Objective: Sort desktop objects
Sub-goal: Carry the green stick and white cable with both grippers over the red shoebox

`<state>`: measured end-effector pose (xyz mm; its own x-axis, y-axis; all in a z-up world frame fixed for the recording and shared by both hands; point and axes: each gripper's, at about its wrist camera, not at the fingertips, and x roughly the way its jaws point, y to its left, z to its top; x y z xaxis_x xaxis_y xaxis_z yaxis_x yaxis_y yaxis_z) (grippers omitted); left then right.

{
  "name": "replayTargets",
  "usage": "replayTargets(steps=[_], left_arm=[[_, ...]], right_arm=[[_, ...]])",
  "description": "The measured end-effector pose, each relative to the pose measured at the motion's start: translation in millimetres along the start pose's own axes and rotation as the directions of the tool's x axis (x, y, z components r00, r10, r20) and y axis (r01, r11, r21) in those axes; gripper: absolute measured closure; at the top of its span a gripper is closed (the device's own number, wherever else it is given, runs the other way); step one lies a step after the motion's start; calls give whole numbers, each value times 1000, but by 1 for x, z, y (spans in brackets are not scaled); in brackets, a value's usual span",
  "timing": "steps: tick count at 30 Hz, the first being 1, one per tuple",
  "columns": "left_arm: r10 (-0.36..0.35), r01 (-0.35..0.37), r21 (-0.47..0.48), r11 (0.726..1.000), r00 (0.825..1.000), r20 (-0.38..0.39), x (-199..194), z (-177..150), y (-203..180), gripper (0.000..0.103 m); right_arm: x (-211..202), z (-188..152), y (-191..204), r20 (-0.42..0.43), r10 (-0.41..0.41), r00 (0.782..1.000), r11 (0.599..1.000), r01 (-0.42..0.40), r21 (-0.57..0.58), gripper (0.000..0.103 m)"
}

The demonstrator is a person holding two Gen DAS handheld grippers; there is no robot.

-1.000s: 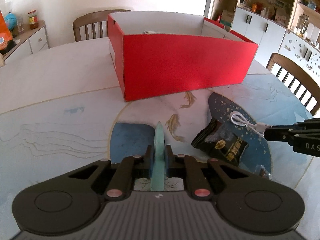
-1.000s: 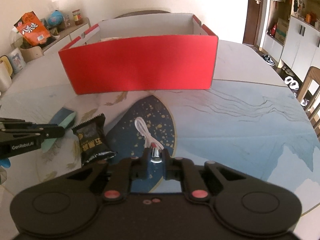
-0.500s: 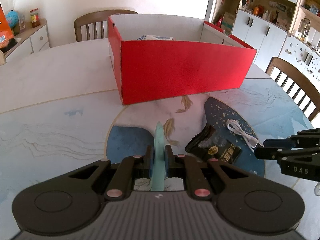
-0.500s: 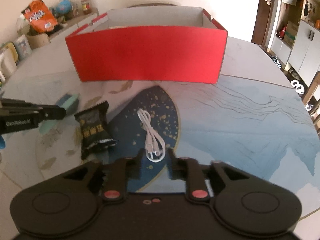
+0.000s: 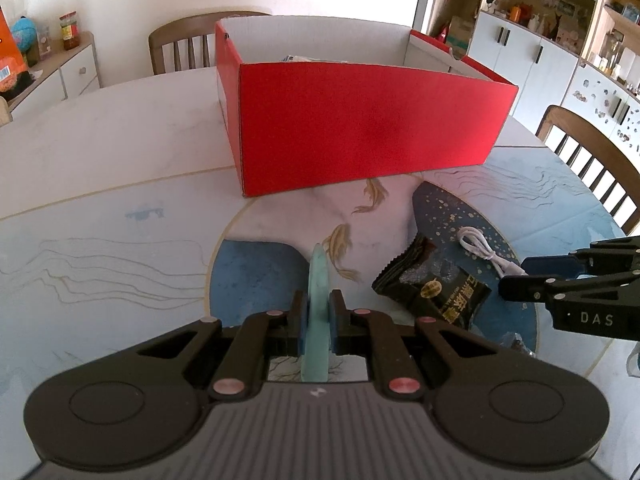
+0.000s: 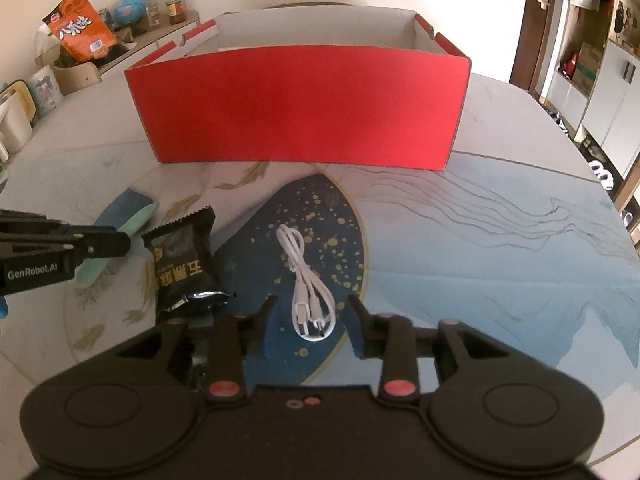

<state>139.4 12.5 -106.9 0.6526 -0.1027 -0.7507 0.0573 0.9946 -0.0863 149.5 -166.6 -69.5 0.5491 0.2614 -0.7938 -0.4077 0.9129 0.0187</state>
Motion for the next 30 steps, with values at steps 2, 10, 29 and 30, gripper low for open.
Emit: replayTargets(steps=[2,10,29,30], left_arm=[[4,-4,-1,1000,1000,-4,0,1,0,94],[2,-2,-11,1000,1000,-10,-5,5,-3,94],[-6,6,-28,1000,1000,3,-38,36,-31,94],[-7,7,-28,1000,1000,4,-40,37,-32,94]], right_arm=[[0,1,2,-7,-5,1000,1000,5,-13,80],[-7,4,-1,-2,20,1000,1000,-20,6,82],[-49,27,-18,42,57,997,996,-59,59,83],[-52,28,-19,45,58,997,997,-60,57,83]])
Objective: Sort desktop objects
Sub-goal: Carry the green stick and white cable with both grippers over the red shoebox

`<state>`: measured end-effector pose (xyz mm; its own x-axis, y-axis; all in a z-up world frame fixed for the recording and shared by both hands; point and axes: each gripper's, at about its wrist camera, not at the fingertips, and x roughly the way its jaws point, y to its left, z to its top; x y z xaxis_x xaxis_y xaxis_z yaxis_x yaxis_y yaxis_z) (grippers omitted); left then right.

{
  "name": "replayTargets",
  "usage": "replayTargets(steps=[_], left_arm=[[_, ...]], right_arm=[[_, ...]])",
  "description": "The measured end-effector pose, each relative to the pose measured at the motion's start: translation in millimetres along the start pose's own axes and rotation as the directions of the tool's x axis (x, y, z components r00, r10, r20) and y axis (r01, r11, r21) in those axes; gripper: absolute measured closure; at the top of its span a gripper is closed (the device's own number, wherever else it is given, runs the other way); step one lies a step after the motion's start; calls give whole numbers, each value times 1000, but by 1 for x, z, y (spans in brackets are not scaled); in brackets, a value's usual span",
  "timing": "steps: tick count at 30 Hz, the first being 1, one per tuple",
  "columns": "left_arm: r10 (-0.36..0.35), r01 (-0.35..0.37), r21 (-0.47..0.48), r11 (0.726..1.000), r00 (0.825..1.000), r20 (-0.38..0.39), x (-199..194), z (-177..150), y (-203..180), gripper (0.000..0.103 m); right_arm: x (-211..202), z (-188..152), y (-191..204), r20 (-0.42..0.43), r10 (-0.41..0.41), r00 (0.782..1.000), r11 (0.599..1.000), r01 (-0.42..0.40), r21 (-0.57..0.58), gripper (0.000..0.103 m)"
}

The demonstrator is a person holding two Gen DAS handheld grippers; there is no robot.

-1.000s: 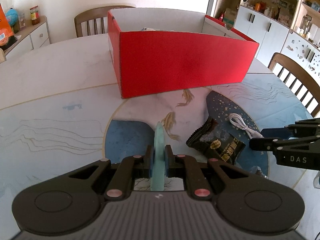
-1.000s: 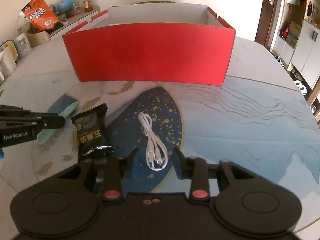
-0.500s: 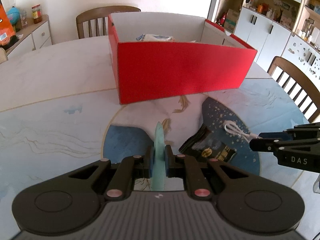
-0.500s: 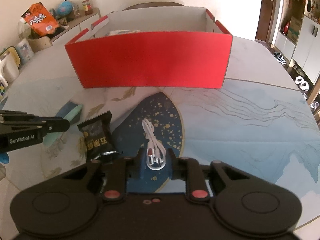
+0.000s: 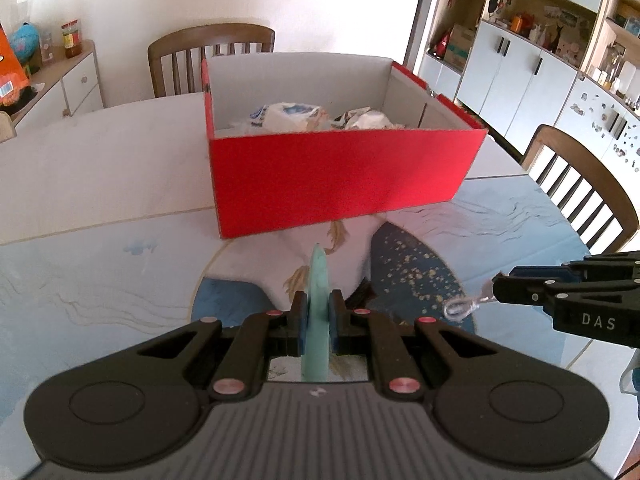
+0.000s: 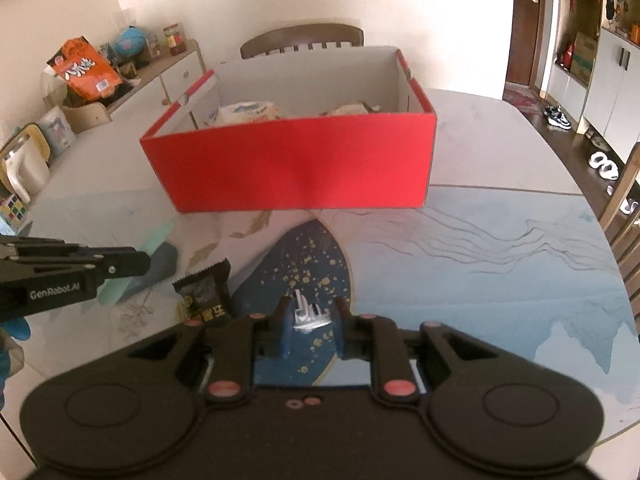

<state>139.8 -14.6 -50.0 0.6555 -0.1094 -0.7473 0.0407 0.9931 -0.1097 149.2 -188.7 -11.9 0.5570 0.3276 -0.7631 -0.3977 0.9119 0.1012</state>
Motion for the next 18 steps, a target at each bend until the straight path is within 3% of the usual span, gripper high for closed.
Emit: replayTargets(steps=[18], left_arm=[[-35,35,-32,999,999,-9,-25,22,-24,94]], right_arm=[[-35,21,-11,68,34,997,999,-32,-29,84]])
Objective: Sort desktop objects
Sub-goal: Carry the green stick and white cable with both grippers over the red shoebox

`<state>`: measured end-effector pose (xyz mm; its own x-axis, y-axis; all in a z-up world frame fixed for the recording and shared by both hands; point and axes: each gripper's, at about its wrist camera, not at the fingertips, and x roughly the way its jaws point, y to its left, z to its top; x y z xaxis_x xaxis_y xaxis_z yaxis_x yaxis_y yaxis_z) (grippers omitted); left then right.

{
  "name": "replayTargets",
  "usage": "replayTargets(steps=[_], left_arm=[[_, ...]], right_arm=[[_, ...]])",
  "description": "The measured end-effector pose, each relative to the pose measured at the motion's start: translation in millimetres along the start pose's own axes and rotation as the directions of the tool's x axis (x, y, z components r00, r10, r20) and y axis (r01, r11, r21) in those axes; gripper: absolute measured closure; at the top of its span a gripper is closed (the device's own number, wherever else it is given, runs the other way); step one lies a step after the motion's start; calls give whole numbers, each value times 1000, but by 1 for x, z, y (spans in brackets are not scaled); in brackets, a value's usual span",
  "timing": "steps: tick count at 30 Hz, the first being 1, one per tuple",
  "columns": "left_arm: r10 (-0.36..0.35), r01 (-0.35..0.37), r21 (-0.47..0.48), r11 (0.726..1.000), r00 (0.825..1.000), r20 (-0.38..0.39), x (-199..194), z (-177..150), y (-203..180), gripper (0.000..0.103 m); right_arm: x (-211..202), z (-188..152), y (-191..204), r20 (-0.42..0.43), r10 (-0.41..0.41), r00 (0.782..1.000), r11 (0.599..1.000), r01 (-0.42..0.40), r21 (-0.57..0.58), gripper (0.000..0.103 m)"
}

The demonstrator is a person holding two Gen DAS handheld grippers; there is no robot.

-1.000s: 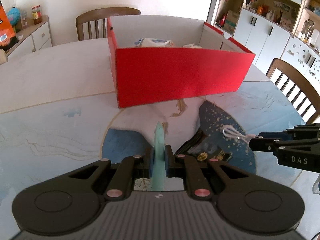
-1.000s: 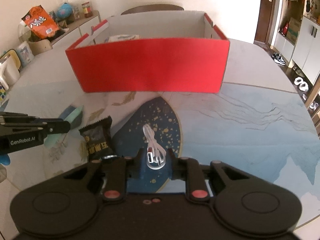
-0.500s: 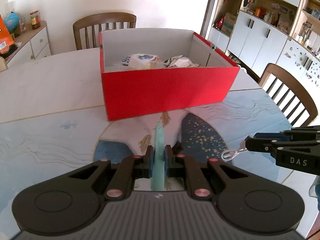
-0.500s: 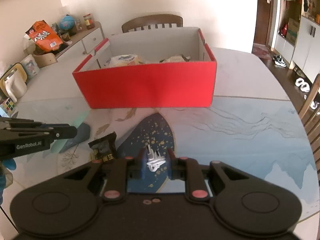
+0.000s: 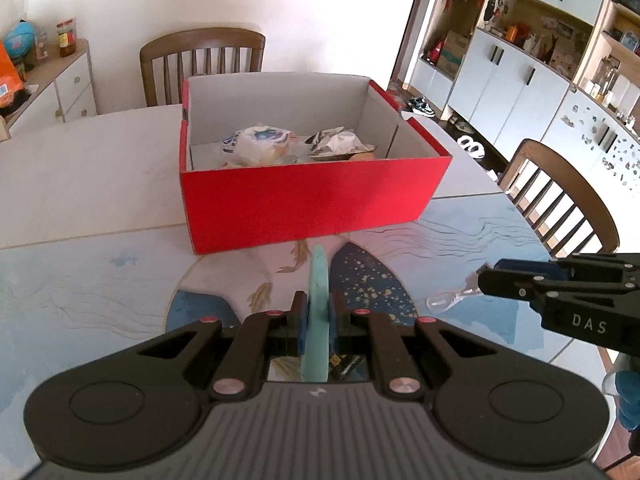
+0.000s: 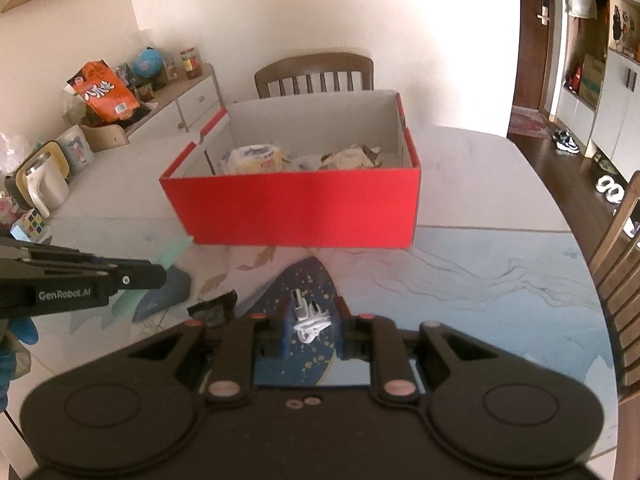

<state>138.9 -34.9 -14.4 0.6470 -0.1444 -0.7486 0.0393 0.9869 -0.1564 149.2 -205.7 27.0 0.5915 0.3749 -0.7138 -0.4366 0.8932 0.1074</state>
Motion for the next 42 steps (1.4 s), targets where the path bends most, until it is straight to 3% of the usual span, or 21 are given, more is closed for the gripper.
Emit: replayTargets(steps=[9,22,32,42], left_arm=[[-16,16,-6,1000,1000,10,-14,13,-11,94],[-52,50,43,998,997,63,-25,53,-8,94],[-82,78,62,995,993,80,-20,93,4,94],[-86,74,129,989,993,85,-7,129,9,94]], right_arm=[[-19,16,2,46,20,999,1000,-19,-10,84],[-33,56,7,133,-24,991,999,29,-36,84],[-23,95,16,187,-51,981,996,64,-68,84],[0,128,22,190,-81,978,990,101,-96,84]])
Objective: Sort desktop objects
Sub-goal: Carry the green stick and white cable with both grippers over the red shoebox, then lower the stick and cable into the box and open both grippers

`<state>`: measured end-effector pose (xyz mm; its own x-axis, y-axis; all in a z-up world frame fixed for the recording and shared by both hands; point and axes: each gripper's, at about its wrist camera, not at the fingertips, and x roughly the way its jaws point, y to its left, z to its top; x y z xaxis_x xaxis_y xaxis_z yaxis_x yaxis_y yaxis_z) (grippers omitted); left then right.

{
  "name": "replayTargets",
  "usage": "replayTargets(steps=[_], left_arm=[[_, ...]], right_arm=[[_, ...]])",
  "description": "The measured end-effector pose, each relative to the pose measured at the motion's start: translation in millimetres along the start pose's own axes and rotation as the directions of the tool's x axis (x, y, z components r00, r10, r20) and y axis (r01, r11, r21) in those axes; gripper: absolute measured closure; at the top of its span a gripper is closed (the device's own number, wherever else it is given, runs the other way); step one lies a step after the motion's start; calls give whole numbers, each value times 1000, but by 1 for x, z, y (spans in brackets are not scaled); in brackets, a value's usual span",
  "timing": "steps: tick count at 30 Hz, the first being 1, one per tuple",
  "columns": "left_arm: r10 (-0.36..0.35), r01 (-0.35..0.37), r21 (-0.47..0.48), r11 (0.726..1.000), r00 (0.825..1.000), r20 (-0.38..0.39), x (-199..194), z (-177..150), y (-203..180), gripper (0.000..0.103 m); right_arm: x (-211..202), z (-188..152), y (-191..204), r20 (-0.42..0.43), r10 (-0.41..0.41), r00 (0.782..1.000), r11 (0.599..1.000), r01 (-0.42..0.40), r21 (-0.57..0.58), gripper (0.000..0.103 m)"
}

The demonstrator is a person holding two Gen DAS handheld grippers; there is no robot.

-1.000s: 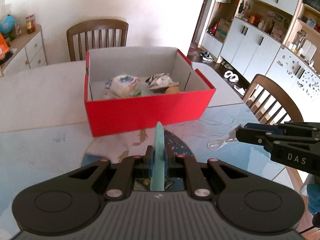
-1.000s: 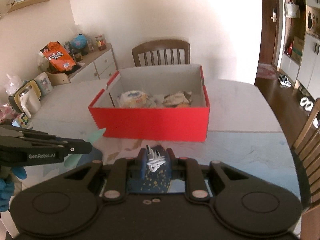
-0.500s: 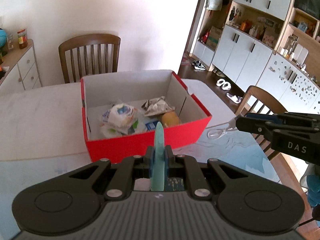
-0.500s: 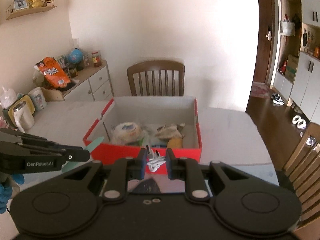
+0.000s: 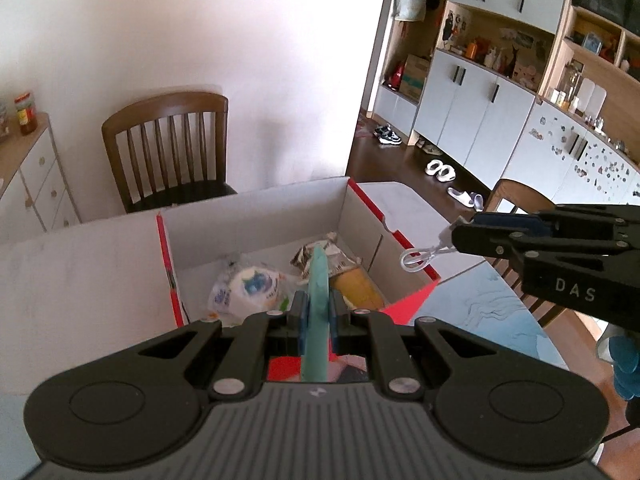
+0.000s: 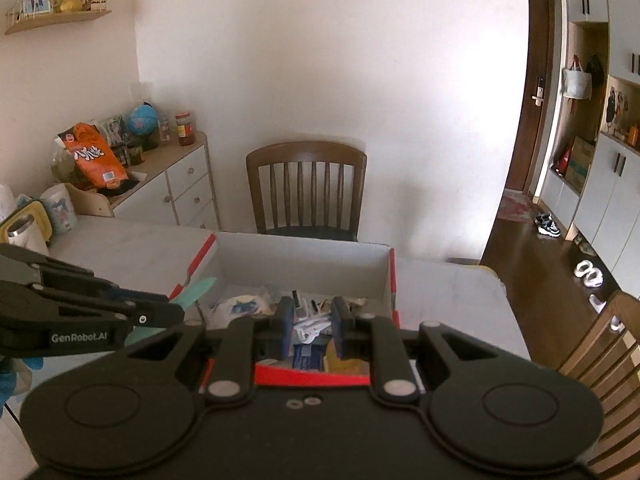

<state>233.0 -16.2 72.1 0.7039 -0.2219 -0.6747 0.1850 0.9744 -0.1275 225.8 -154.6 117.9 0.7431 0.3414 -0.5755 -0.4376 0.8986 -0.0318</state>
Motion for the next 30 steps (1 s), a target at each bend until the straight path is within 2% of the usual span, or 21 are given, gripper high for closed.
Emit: replayTargets(steps=[10,20,25,30], left_arm=[[2,-1,27,1000,1000,-29,33,19,12,94],[10,-2,92,996,997,-82,77,35,33,94],[13,-3,134,991,997,-76,94,47,36,94],[-10,26,171,985,995,-95,117,58,40,93]], right_arm=[[31,11,7,-9,-11,1000,999,11,-31,84],[67,14,2,-74,-3,997,1000,1,-26,84],[82,17,-4,-110,30,994,1000,-30,2,84],[96,11,-8,-153,60,986,998,-54,41,84]])
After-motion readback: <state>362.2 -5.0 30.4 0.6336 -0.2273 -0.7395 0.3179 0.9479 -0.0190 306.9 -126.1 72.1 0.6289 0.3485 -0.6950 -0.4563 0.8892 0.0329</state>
